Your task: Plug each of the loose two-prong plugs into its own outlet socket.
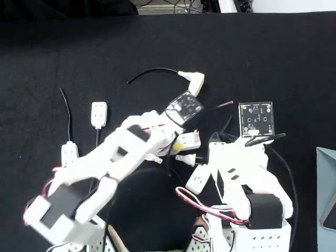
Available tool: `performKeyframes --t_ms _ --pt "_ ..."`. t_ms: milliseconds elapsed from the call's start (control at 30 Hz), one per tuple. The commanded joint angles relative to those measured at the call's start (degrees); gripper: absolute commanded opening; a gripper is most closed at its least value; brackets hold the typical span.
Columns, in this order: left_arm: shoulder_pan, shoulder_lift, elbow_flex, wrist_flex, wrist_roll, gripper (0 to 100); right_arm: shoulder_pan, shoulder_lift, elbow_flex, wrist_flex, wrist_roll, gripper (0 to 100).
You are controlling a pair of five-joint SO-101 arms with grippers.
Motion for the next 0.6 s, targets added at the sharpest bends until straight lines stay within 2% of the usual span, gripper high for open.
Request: performKeyframes --t_ms 0,167,567 --pt "0.13 8.00 -9.89 -1.05 -0.44 30 0.53 -0.04 -1.54 -0.53 -0.70 1.5" --pt "-1.36 16.18 -16.13 -1.05 -4.57 30 0.53 -0.04 -1.54 -0.53 -0.70 1.5" --pt "-16.66 26.20 -37.67 -2.99 -5.19 30 0.53 -0.04 -1.45 -0.53 -0.70 1.5"
